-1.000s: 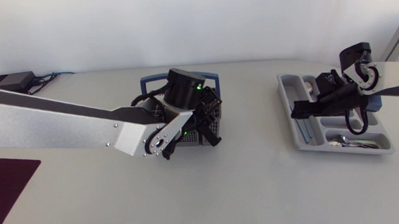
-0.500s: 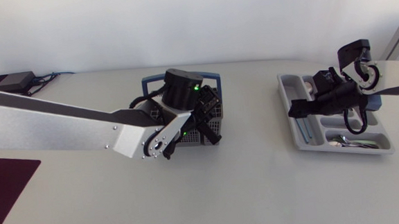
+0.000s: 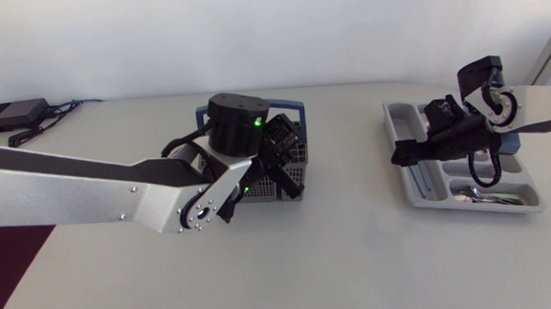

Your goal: Transfer all utensils from the basket to the drawer tray.

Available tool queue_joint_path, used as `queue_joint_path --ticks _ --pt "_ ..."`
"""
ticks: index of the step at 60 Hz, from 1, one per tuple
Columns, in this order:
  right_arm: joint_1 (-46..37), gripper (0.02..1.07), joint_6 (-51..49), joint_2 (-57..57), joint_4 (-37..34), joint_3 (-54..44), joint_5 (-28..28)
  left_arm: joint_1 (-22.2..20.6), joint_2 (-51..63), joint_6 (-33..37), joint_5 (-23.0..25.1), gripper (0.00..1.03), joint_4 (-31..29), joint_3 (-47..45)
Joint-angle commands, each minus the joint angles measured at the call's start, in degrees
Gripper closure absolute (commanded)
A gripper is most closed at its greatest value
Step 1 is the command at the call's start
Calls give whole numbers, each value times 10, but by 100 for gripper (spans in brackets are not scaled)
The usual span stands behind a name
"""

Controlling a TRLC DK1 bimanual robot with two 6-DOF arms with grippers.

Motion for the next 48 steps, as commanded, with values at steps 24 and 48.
queue_joint_path --ticks 24,48 --pt "28 10 -13 -64 5 -31 -16 -24 -69 48 -29 98 30 -31" --pt "93 10 -30 -186 18 -79 -34 -44 -130 36 -49 98 -1 -26"
